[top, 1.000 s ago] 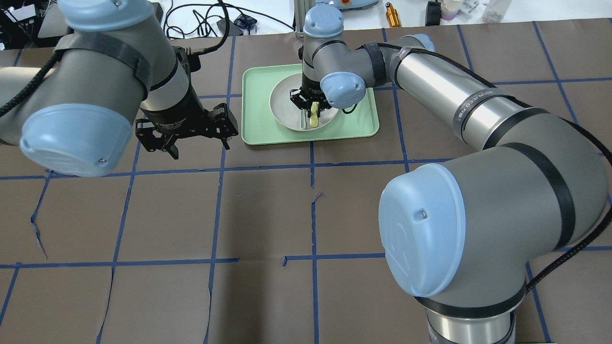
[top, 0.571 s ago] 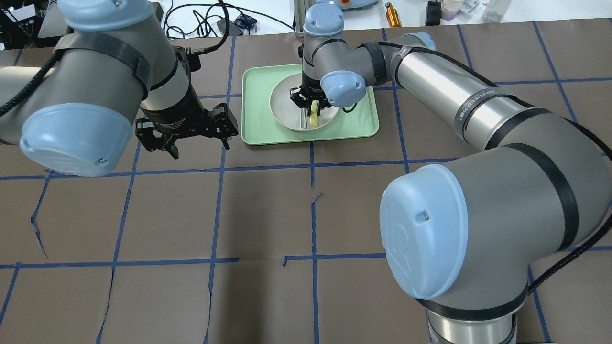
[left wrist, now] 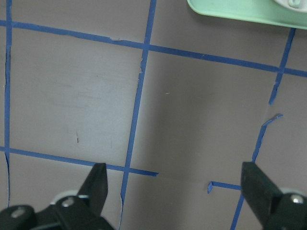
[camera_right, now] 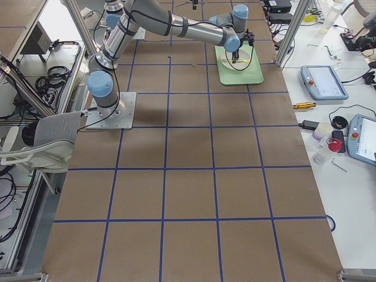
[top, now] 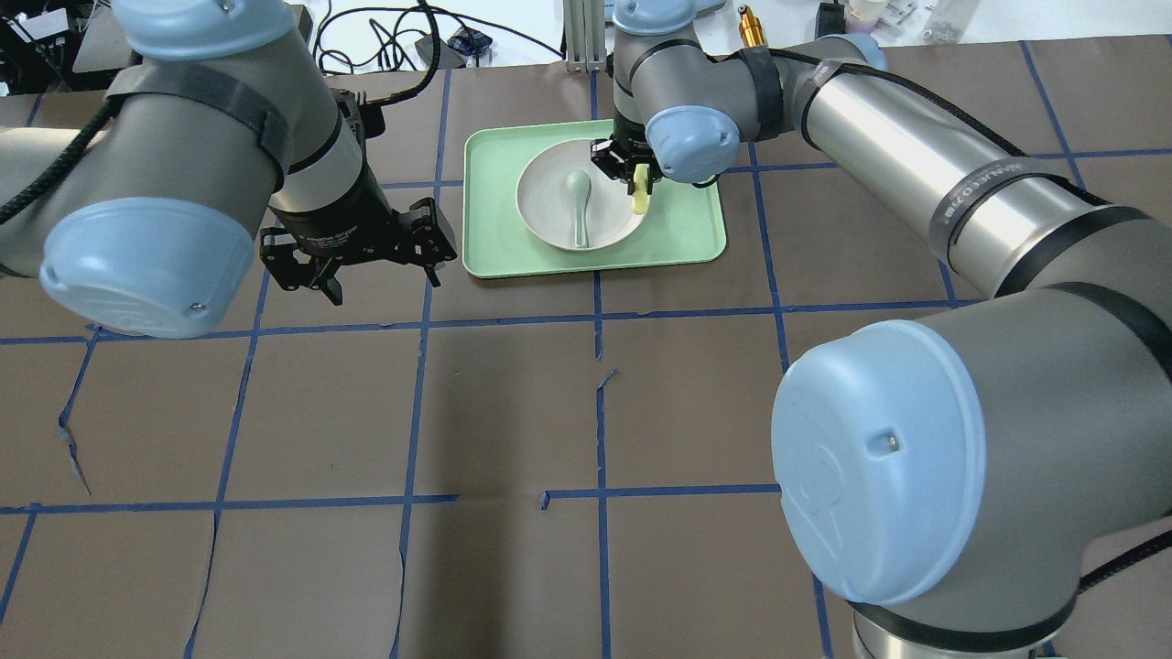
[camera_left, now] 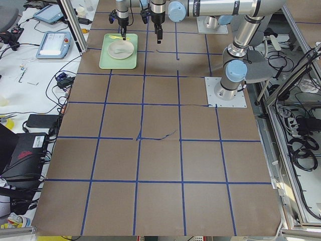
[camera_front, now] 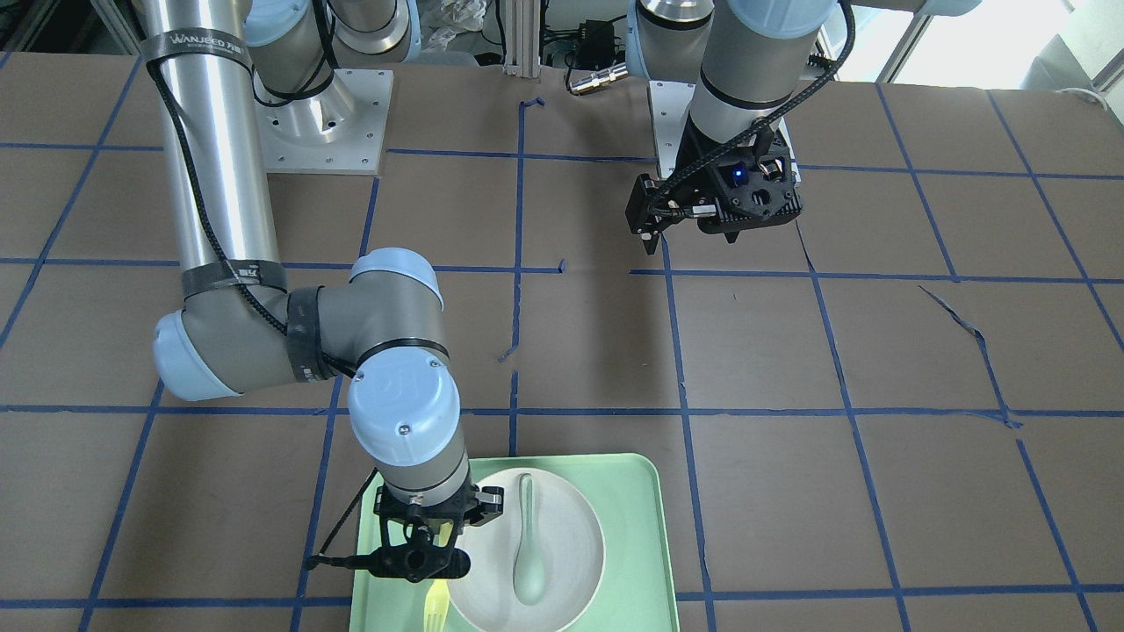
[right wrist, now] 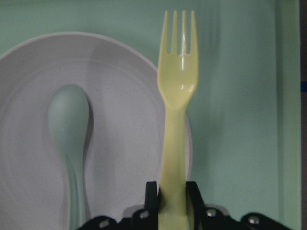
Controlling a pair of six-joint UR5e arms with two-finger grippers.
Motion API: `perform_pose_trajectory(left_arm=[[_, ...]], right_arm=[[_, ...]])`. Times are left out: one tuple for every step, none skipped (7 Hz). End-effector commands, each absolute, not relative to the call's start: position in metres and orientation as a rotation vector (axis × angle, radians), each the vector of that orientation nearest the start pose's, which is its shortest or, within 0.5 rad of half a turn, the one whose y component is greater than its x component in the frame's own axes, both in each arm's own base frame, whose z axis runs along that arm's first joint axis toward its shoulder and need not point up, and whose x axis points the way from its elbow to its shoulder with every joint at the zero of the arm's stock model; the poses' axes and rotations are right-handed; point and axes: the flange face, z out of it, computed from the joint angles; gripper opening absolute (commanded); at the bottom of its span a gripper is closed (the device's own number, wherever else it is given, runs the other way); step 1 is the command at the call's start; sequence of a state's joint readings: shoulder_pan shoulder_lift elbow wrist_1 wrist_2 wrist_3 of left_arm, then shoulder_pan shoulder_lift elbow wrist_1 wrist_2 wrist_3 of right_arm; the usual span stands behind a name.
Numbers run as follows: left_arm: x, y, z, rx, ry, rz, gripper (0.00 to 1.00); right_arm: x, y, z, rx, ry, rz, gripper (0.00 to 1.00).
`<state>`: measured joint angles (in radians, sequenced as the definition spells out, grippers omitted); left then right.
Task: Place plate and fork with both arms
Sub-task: 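Lift the fork out of the plate and lower it onto the tray beside it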
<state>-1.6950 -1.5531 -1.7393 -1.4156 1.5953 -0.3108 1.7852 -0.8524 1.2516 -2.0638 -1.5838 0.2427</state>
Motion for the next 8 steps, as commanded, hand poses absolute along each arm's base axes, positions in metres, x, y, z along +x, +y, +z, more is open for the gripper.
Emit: perform_pose_trajectory(left_arm=[[-0.19,-0.462,0.428,-0.294,3.104,-0.011,1.0],[-0.19,-0.462,0.427,-0.296,3.104,-0.008,1.0],[-0.19,-0.462,0.426,-0.298,3.103,-0.006,1.0],[-0.19,-0.463,0.425,-0.298,3.102,-0.001,1.0],[-0.19,-0.46,0.418,-0.293,3.101,0.02,1.0],[-0.19,-0.46,0.417,-0.293,3.102,0.023,1.0],[-0.19,-0.46,0.417,-0.293,3.103,0.021,1.0],[-0.19,-0.46,0.417,-0.298,3.102,0.021,1.0]], right_arm=[[0.245,-0.709,0.217,0.044,3.15,-0.081,0.09],[0.239,-0.705,0.208,-0.021,3.156,-0.055,0.09],[0.238,-0.706,0.203,-0.021,3.154,-0.061,0.09],[0.239,-0.706,0.199,-0.021,3.144,-0.054,0.34],[0.239,-0.706,0.198,-0.022,3.141,-0.049,0.99],[0.239,-0.704,0.204,-0.026,3.142,-0.044,1.0],[0.237,-0.693,0.219,-0.029,3.146,-0.021,1.0],[0.232,-0.669,0.255,-0.041,3.15,-0.036,1.0]])
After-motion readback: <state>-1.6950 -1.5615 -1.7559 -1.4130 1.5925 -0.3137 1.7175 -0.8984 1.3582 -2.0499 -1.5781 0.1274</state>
